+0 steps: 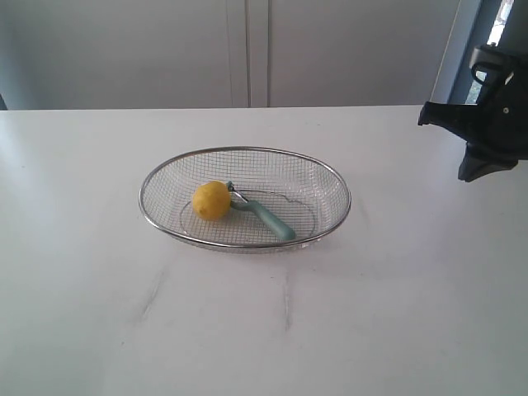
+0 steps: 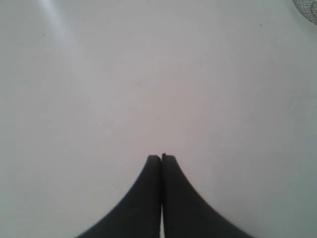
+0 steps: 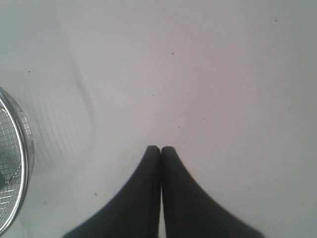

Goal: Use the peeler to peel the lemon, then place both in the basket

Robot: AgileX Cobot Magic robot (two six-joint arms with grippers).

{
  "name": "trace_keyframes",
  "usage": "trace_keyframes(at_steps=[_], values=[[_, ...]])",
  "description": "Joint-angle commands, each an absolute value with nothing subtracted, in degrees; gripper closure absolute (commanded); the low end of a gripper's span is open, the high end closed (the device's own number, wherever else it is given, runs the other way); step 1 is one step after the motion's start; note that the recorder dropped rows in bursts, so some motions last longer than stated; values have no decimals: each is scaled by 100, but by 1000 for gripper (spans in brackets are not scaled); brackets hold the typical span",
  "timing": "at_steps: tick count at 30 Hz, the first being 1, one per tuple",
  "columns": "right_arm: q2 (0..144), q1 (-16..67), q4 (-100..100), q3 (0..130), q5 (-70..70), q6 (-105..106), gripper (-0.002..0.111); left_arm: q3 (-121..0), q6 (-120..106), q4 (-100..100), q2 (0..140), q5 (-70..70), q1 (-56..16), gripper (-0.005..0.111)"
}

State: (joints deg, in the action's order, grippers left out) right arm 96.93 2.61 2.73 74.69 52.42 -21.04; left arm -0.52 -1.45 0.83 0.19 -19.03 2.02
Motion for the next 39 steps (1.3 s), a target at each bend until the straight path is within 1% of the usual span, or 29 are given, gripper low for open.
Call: trace_keyframes(at_steps=[1,18,39], values=[[9649,228,248,7470,5215,-2131,108,0,-157,65,0,-1909,220,107],[9592,228,274,7458,5217,-2131,108,0,-157,65,0,-1909,220,107],[6744,228,274,7458,5214,-2131,108,0,-157,65,0,-1909,220,107]])
